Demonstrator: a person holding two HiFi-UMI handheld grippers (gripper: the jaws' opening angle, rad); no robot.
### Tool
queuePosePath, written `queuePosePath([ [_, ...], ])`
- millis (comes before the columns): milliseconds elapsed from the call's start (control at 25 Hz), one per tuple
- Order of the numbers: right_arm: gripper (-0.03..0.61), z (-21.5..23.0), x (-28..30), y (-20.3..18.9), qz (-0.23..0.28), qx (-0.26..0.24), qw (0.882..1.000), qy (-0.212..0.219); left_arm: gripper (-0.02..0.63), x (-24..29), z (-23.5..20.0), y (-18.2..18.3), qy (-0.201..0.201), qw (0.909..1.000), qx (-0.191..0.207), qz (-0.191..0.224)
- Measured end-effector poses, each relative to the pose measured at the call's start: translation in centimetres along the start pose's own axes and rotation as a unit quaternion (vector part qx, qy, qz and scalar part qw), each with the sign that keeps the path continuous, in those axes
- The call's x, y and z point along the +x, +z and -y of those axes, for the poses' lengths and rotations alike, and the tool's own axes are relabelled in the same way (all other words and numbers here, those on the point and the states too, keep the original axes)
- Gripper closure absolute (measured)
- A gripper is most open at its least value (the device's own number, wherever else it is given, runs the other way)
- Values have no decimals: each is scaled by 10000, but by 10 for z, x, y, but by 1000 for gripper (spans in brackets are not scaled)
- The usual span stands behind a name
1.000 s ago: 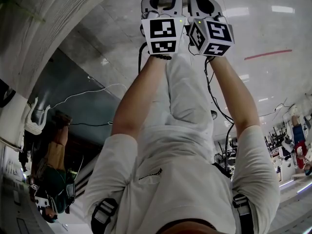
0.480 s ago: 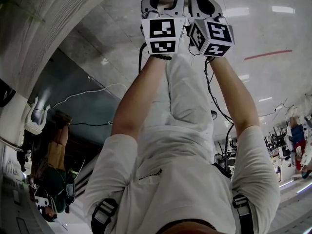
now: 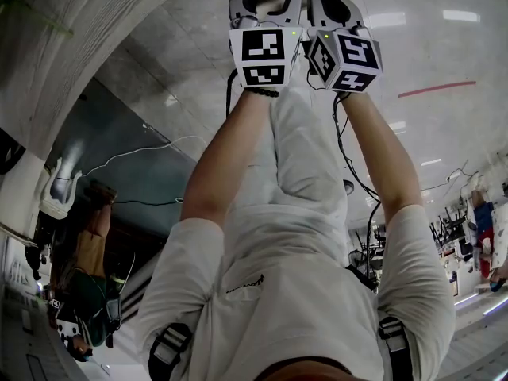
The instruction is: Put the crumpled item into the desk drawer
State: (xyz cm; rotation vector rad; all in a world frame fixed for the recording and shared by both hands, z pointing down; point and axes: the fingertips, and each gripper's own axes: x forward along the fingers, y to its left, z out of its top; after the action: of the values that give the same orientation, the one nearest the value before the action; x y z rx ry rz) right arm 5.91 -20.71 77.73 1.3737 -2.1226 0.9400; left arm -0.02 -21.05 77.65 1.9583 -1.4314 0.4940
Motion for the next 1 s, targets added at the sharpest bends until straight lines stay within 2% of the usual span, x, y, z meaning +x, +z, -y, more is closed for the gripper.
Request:
queuePosePath([
  [160, 580, 2, 0, -3, -9, 2, 10000, -26, 354, 0, 2, -2, -69, 10000, -48, -14],
  [600, 580, 5, -4, 1, 22, 61, 10000, -58, 354, 0, 6, 5, -140, 9998, -73, 73],
  [840, 580, 7, -15, 6, 67, 93, 9999, -106, 356, -8, 13, 18, -247, 9992, -74, 299],
  [920, 580, 7, -16, 7, 68, 73, 9999, -119, 378, -12, 12, 21, -220, 9991, -50, 354],
  [1000, 580, 6, -17, 9, 92, 62, 9999, -132, 442, -15, 11, 23, -155, 9991, -14, 407],
])
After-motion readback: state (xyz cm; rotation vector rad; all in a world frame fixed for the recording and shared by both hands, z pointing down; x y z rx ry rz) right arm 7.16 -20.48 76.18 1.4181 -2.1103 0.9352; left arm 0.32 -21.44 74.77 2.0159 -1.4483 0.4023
